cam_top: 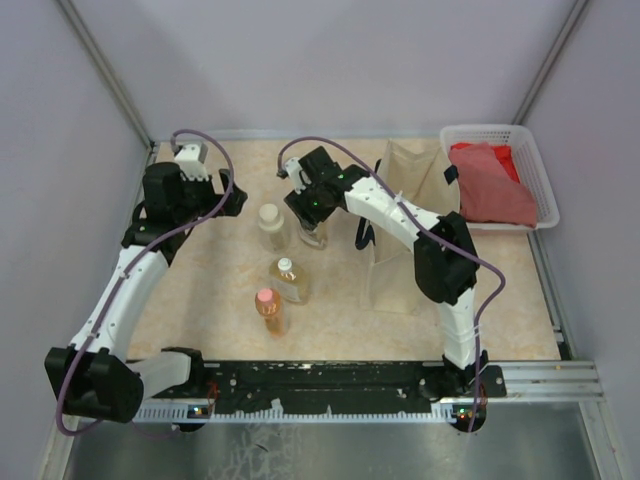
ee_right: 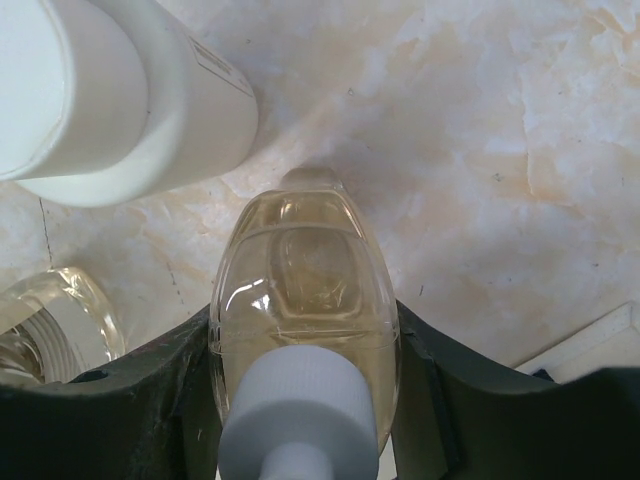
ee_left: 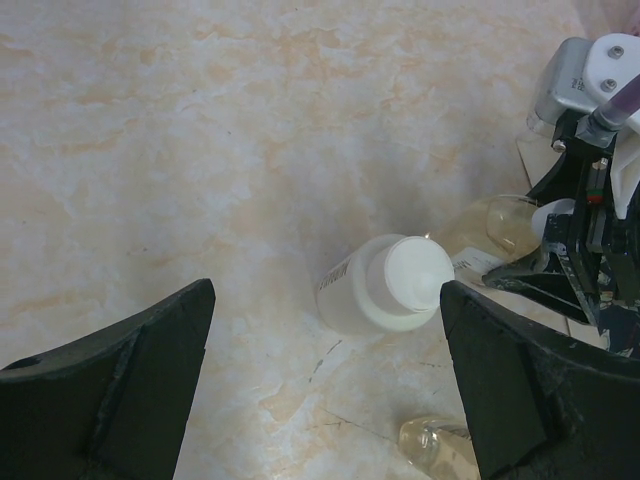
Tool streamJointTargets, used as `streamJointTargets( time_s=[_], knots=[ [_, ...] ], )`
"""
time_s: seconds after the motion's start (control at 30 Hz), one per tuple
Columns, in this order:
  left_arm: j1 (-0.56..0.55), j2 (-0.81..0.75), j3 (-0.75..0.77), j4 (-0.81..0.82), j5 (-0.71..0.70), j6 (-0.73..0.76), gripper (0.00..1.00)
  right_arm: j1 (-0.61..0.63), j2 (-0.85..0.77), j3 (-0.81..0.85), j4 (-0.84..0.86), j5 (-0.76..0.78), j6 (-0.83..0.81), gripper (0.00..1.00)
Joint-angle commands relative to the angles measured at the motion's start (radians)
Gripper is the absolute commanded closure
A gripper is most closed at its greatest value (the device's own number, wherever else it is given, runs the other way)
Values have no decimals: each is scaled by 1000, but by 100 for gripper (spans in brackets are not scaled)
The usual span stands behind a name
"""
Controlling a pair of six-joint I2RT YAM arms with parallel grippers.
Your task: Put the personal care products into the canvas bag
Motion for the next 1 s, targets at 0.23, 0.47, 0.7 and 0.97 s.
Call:
streamJointTargets(
  time_s=[0.23,0.47,0.7,0.97],
  knots=[
    [-26,-49,30,69,212,0,0,14,-27,216,-91,196,98,100],
    [-147,-53,155,31,162,41,0,-14,-56,505,-178,363,135,100],
    [-189,-36,172,84,282,-1,0,-64,-159,628,-113,512,108,100],
    [-368,111,207,192,283,11,0,-97,-284,566,-37,810,12,100]
  ],
)
